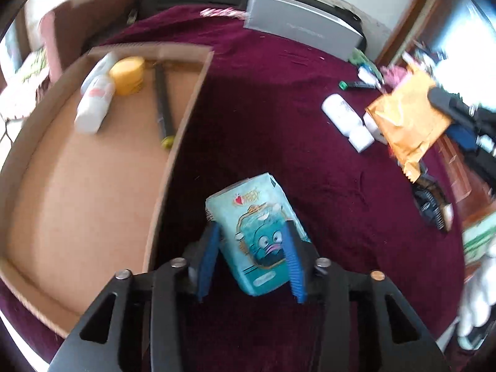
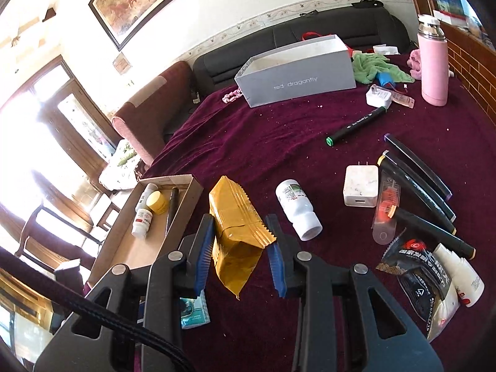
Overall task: Organize objects
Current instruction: 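Lift the teal pack with the left gripper while the right gripper grasps the gold packet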
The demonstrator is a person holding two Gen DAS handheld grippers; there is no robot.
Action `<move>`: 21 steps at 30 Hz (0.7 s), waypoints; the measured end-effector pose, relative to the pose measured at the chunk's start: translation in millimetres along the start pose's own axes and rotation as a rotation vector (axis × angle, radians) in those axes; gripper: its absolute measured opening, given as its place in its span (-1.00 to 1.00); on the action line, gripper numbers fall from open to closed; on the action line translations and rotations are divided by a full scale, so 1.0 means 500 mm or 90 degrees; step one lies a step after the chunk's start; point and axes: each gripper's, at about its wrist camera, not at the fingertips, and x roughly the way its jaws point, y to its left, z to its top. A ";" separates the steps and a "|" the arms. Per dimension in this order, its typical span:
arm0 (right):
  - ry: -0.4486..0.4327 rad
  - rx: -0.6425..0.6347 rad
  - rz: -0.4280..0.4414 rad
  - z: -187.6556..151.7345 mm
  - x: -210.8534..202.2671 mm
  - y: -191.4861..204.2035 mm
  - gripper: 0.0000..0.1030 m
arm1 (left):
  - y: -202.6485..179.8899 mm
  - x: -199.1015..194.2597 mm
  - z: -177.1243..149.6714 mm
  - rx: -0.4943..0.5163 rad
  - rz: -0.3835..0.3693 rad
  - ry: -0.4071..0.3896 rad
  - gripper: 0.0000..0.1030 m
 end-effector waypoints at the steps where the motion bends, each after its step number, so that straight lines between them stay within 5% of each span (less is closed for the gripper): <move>1: -0.001 0.001 0.001 -0.001 -0.003 -0.002 -0.40 | -0.012 0.007 0.004 0.017 0.007 0.002 -0.25; 4: -0.004 0.006 0.003 -0.002 -0.010 -0.010 -0.40 | -0.051 0.034 0.013 0.074 0.049 -0.009 0.11; 6: -0.005 0.008 0.002 -0.004 -0.011 -0.014 -0.40 | -0.066 0.049 0.012 0.096 0.057 -0.010 0.12; 7: -0.005 0.009 0.002 -0.005 -0.012 -0.015 -0.40 | -0.074 0.050 0.010 0.114 0.064 -0.021 -0.14; 8: -0.003 0.009 0.003 -0.007 -0.011 -0.017 -0.40 | -0.080 0.048 0.007 0.132 0.058 -0.033 -0.69; 9: -0.001 0.010 0.002 -0.008 -0.010 -0.018 -0.40 | -0.085 0.044 0.003 0.142 0.049 -0.038 -0.77; 16: 0.010 0.004 0.010 -0.011 -0.007 -0.013 -0.40 | -0.025 -0.032 -0.014 0.084 -0.053 -0.065 -0.84; 21: 0.017 -0.005 0.031 -0.002 -0.001 0.016 -0.40 | 0.075 -0.097 0.029 0.018 -0.064 -0.093 -0.84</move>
